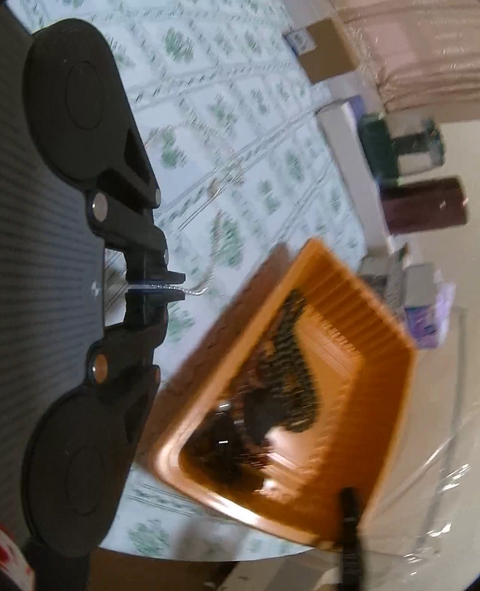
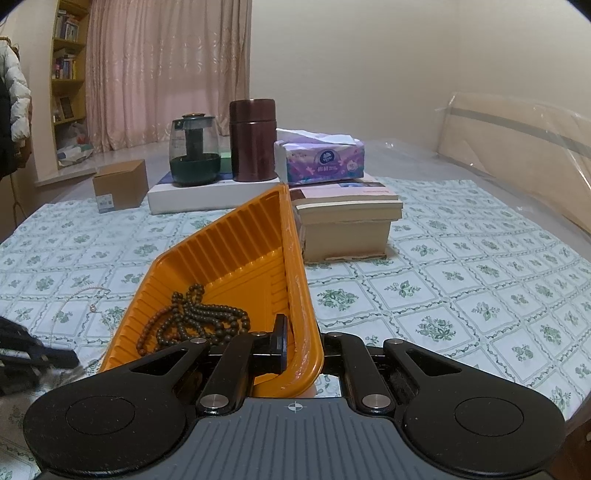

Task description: Organize jewelry

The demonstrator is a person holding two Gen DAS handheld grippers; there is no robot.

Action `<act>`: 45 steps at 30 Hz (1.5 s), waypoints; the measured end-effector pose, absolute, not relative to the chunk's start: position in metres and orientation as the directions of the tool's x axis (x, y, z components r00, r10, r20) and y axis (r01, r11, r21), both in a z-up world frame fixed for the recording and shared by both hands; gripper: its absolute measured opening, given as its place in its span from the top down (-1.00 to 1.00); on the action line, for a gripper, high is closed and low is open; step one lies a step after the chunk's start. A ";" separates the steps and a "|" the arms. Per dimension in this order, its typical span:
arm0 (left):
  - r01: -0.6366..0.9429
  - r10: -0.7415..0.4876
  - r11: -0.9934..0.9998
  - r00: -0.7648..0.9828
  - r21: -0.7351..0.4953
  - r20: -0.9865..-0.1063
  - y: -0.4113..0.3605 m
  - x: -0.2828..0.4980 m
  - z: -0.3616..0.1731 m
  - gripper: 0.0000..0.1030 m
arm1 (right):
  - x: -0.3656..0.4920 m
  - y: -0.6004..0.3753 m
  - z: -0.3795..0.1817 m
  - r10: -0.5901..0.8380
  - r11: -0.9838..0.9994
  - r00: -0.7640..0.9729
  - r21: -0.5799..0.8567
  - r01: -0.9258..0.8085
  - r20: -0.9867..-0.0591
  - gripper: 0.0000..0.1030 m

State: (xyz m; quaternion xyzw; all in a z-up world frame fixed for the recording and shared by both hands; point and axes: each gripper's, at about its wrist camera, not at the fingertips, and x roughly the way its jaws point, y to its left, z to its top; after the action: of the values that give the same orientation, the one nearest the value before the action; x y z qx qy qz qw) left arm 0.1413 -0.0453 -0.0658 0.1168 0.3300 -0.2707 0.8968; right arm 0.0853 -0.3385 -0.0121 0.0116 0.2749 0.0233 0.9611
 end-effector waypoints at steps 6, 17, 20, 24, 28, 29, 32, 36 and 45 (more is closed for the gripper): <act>0.513 -0.414 0.858 0.709 0.015 -0.570 -0.016 0.147 -0.001 0.98 | 0.084 -0.338 -0.009 0.058 0.998 0.851 0.042 -0.043 -0.521 0.82; 0.435 -0.385 0.900 0.819 0.023 -0.426 0.025 0.134 0.095 0.98 | 0.083 -0.336 -0.006 0.063 0.998 0.857 0.044 -0.047 -0.512 0.81; 0.435 -0.392 0.900 0.827 0.019 -0.403 0.027 0.131 0.110 0.99 | 0.083 -0.336 -0.005 0.063 0.998 0.857 0.042 -0.049 -0.511 0.82; 0.441 -0.396 0.897 0.832 0.030 -0.388 0.024 0.126 0.122 0.99 | 0.083 -0.336 -0.005 0.063 0.998 0.857 0.042 -0.048 -0.512 0.81; 0.445 -0.403 0.895 0.832 0.025 -0.382 0.021 0.123 0.127 1.00 | 0.083 -0.336 -0.005 0.063 0.998 0.857 0.042 -0.048 -0.511 0.81; 0.446 -0.405 0.895 0.831 0.022 -0.381 0.021 0.122 0.128 1.00 | 0.083 -0.336 -0.005 0.063 0.998 0.857 0.043 -0.048 -0.512 0.81; 0.451 -0.413 0.892 0.829 0.015 -0.378 0.017 0.123 0.130 1.00 | 0.083 -0.336 -0.005 0.064 0.998 0.857 0.042 -0.049 -0.512 0.81; 0.467 -0.426 0.884 0.823 0.022 -0.375 0.009 0.123 0.132 1.00 | 0.083 -0.336 -0.005 0.064 0.998 0.857 0.043 -0.049 -0.511 0.81; 0.458 -0.390 0.889 0.775 0.015 -0.498 0.003 0.136 0.077 0.94 | 0.082 -0.335 -0.004 0.067 0.998 0.858 0.043 -0.052 -0.509 0.81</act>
State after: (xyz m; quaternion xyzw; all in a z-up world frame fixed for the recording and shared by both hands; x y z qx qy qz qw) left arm 0.1362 0.0030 0.0766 0.0678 0.2486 -0.2257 0.9395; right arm 0.0815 -0.3351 -0.0037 0.0139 0.2646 0.0308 0.9638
